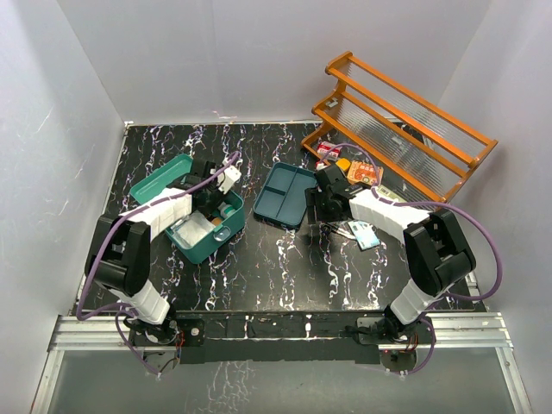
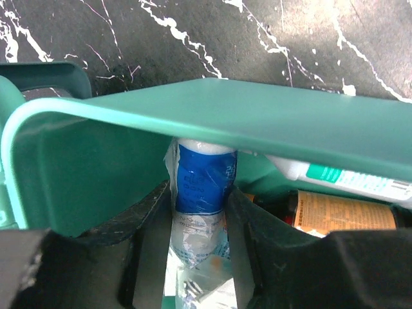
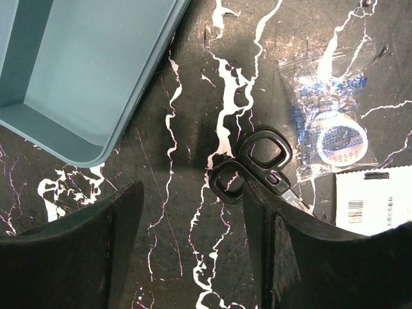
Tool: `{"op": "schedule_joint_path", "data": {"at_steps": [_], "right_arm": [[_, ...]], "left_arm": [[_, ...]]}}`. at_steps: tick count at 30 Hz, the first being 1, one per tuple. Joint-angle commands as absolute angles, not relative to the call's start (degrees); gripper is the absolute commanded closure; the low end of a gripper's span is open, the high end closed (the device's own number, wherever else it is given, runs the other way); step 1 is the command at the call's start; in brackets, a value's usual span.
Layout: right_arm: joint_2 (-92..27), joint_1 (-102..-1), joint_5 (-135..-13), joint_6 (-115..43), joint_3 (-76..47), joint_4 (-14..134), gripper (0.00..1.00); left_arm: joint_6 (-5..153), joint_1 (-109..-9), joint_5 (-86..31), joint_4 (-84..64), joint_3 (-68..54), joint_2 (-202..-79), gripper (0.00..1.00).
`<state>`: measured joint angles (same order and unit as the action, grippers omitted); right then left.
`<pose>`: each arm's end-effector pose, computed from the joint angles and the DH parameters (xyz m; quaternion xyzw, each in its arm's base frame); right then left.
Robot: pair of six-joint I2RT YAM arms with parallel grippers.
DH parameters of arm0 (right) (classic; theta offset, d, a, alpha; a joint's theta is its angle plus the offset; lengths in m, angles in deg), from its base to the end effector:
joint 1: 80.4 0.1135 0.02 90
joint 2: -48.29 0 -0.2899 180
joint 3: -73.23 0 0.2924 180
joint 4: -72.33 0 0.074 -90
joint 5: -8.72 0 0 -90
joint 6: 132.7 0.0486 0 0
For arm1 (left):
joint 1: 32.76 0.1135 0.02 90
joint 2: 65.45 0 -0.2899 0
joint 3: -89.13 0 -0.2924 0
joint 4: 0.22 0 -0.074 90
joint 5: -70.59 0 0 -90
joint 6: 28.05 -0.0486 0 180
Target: Organize the medicine kit
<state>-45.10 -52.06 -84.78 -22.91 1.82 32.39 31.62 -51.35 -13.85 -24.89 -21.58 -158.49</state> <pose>0.3235 0.1711 0.1854 -0.0649 0.9675 0.0718 0.2335 0.3657 -0.1180 0.1937 0.3710 0.8571 0.0814 0.3480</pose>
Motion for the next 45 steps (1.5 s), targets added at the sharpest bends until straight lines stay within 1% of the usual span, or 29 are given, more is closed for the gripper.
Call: {"op": "schedule_joint_path", "data": {"at_steps": [1, 5, 10, 15, 17, 22, 33, 45], "right_arm": [[-44.0, -52.3, -85.7, -23.5, -0.6, 35.0, 0.4], [-44.1, -52.3, -85.2, -23.4, -0.5, 35.0, 0.4], [-43.9, -52.3, -84.5, -23.1, -0.2, 35.1, 0.4], [-43.7, -52.3, -83.8, -22.7, 0.1, 35.1, 0.4], [-43.7, -52.3, -83.6, -22.6, 0.3, 35.1, 0.4], [-43.6, -52.3, -83.4, -22.6, 0.6, 35.2, 0.4], [-42.6, -52.3, -83.4, -22.9, 1.0, 35.3, 0.4], [-39.6, -52.3, -83.9, -22.9, 2.5, 35.3, 0.4]], "left_arm": [[34.1, -51.3, -13.2, -24.9, -18.5, -157.9, 0.61], [35.3, -51.3, -12.8, -25.3, -18.3, -156.6, 0.56], [36.1, -51.2, -12.8, -25.9, -17.6, -155.8, 0.56], [36.5, -51.4, -12.8, -24.9, -18.6, -155.3, 0.67], [36.8, -51.3, -11.8, -24.1, -19.3, -155.5, 0.73], [37.8, -51.4, -8.1, -21.3, -20.4, -157.6, 0.79], [38.7, -52.6, -13.0, -24.2, -20.0, -160.6, 0.8], [40.5, -53.2, -13.2, -24.3, -19.6, -163.4, 0.8]]}}
